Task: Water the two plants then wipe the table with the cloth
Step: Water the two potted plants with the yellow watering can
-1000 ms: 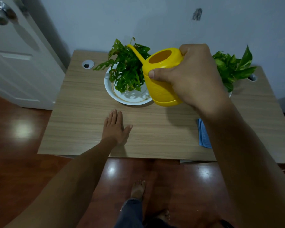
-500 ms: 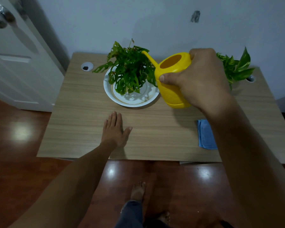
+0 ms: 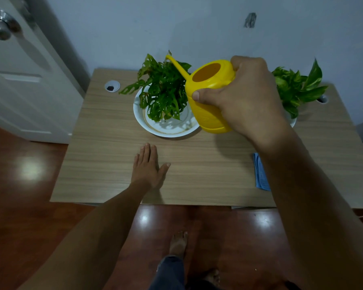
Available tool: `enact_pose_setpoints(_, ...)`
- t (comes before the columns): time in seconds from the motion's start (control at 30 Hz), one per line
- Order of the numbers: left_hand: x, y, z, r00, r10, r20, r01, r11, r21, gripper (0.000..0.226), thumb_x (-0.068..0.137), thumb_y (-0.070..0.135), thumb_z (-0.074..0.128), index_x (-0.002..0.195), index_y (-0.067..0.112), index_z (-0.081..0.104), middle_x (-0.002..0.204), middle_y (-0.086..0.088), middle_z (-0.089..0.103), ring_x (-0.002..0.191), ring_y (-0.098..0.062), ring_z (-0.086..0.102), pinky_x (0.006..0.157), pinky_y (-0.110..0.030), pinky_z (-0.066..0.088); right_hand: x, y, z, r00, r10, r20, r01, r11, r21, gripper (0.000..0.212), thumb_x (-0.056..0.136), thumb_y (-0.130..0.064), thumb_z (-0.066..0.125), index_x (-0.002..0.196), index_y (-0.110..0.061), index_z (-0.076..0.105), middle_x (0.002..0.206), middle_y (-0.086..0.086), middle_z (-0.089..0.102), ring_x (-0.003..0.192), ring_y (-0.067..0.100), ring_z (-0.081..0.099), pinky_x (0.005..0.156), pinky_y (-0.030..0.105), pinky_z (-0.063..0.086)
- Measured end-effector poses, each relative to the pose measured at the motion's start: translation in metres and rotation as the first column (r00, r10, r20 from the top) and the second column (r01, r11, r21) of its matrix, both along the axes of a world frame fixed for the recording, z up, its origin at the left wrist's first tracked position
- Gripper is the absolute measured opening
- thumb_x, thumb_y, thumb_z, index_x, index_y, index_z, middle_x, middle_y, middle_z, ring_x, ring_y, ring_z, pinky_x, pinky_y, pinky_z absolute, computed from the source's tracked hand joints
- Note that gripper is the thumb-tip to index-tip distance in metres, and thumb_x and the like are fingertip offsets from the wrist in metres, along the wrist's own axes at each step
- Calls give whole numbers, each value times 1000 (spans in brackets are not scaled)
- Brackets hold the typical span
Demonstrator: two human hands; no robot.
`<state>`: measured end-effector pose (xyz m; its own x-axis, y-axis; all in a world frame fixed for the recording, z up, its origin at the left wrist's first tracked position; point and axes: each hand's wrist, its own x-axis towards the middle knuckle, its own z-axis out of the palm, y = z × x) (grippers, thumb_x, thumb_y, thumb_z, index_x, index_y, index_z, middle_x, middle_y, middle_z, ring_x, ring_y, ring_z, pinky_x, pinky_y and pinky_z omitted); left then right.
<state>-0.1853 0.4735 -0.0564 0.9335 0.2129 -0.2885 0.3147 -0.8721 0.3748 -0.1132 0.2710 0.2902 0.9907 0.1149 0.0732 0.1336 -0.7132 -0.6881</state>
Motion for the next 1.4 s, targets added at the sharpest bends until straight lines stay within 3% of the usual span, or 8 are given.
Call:
enact_pose_setpoints(0.2, 0, 0, 1, 1000, 2, 0, -2, 1000, -6, 92, 99, 72, 27, 165, 16, -5, 173, -7, -13, 159, -21, -17, 128, -41, -11, -5, -8, 2, 999, 38, -40, -38, 999, -19, 54, 66, -52, 89, 88, -20, 52, 82, -2, 52, 80, 21, 52, 55, 29, 30)
enact_pose_setpoints(0.3, -1, -1, 1, 1000, 4, 6, -4, 1000, -3, 92, 99, 72, 27, 165, 16, -4, 173, -7, -12, 159, -20, -17, 128, -41, -11, -6, -15, 1, 996, 59, -63, -61, 997, -36, 54, 66, -52, 89, 94, -17, 58, 90, 2, 60, 84, 24, 58, 61, 30, 35)
enact_pose_setpoints(0.4, -2, -1, 1, 1000, 0, 13, -1, 1000, 8, 92, 99, 72, 27, 165, 15, -3, 173, -8, -11, 159, -21, -16, 128, -41, -10, -7, -21, 2, 996, 45, -76, -50, 996, -75, 55, 65, -52, 90, 94, -17, 58, 89, 3, 59, 80, 22, 55, 54, 29, 31)
enact_pose_setpoints(0.57, -2, -3, 3, 1000, 2, 21, -2, 1000, 15, 91, 100, 71, 28, 166, 15, -1, 174, -9, -9, 160, -22, -15, 128, -41, -10, -7, -29, 1, 997, 8, -75, -17, 993, -117, 53, 64, -50, 91, 83, -20, 51, 75, -4, 50, 67, 15, 46, 52, 29, 29)
enact_pose_setpoints(0.73, -3, -3, 2, 1000, 8, 29, -8, 1000, 16, 91, 100, 71, 29, 166, 15, 0, 174, -9, -9, 160, -21, -14, 129, -41, -9, -3, -33, -4, 997, -37, -70, 27, 991, -131, 59, 64, -54, 90, 98, -17, 59, 94, 4, 58, 87, 24, 55, 63, 31, 31)
enact_pose_setpoints(0.8, -2, -3, 2, 1000, 8, 29, -9, 1000, 13, 91, 100, 71, 29, 166, 15, -1, 174, -8, -9, 160, -21, -14, 129, -41, -8, -1, -33, -4, 997, -36, -73, 27, 991, -128, 62, 64, -55, 89, 102, -16, 60, 98, 6, 60, 88, 24, 55, 61, 31, 30)
enact_pose_setpoints(1.1, -4, -4, -1, 999, 10, 33, -10, 1000, 15, 92, 99, 74, 23, 165, 16, -4, 173, -7, -12, 159, -20, -17, 128, -41, -10, 3, -27, 2, 999, -9, -50, 5, 997, -80, 57, 65, -54, 90, 93, -15, 58, 84, 2, 55, 77, 20, 52, 52, 28, 29)
enact_pose_setpoints(1.4, -4, -3, -2, 999, 4, 40, -5, 1000, 15, 91, 99, 74, 21, 165, 17, -7, 173, -6, -14, 159, -19, -19, 127, -40, -12, 14, -11, 3, 999, -18, 51, 21, 999, -50, 56, 66, -55, 86, 91, -19, 51, 93, 4, 55, 87, 21, 51, 68, 32, 34)
